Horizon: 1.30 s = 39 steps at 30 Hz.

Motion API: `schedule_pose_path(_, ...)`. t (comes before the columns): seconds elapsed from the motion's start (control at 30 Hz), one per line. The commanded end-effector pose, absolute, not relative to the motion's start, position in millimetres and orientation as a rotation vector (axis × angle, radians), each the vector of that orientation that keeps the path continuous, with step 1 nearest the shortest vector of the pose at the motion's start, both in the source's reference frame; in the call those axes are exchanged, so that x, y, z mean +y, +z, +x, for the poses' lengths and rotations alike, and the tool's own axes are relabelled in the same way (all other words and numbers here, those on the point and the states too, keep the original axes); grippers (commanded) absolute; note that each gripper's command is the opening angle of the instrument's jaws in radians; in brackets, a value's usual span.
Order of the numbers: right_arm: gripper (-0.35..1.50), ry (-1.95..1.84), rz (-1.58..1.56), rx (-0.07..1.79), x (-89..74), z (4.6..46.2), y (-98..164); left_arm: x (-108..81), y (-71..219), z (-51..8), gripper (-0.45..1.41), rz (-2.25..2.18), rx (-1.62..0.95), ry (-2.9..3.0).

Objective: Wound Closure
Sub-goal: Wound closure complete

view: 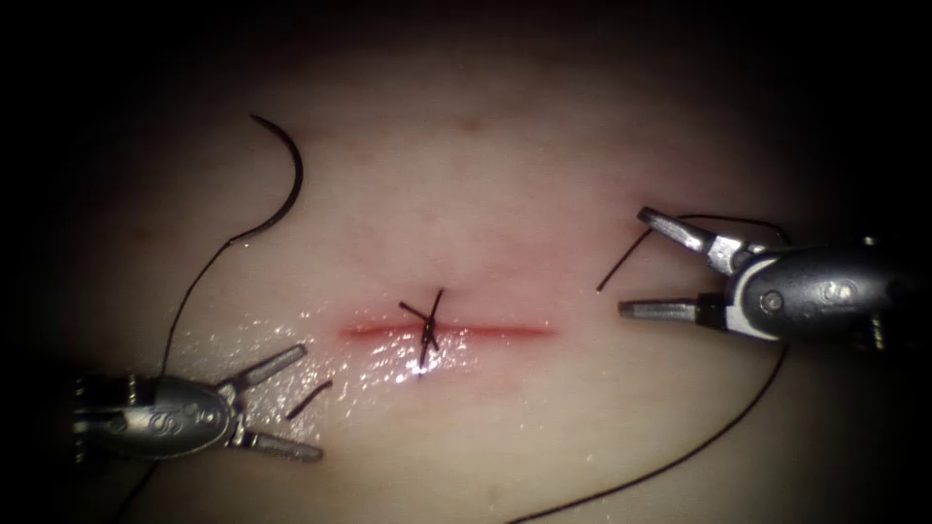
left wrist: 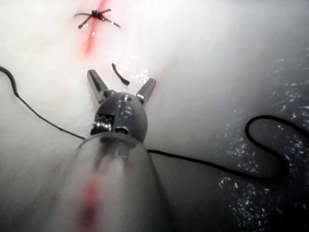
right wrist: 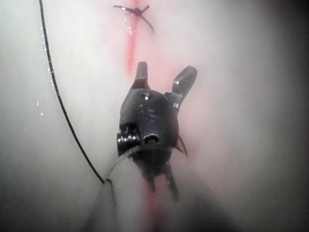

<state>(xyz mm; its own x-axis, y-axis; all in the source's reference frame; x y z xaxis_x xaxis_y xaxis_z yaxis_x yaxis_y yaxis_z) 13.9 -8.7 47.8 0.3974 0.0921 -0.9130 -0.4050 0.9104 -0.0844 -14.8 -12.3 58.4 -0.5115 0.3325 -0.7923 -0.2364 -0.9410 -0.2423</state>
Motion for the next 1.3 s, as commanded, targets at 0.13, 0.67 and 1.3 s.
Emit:
schedule_pose_path(0.13, 1.43, 0.320, -0.313, 1.125, -8.8, 14.5, 48, -12.7, 56, -14.6, 0.66, -1.260, -0.154, 2.469)
schedule_pose_path(0.67, 1.20, 0.353, -0.111, 1.095, -5.4, 15.0, 46, 3.1, 48, -18.1, 0.69, -1.671, -0.126, 2.165)
schedule_pose_path(1.3, 0.94, 0.325, -0.024, 1.120, -4.6, 14.2, 45, 1.6, 51, -15.7, 0.66, -1.676, -0.206, 2.184)
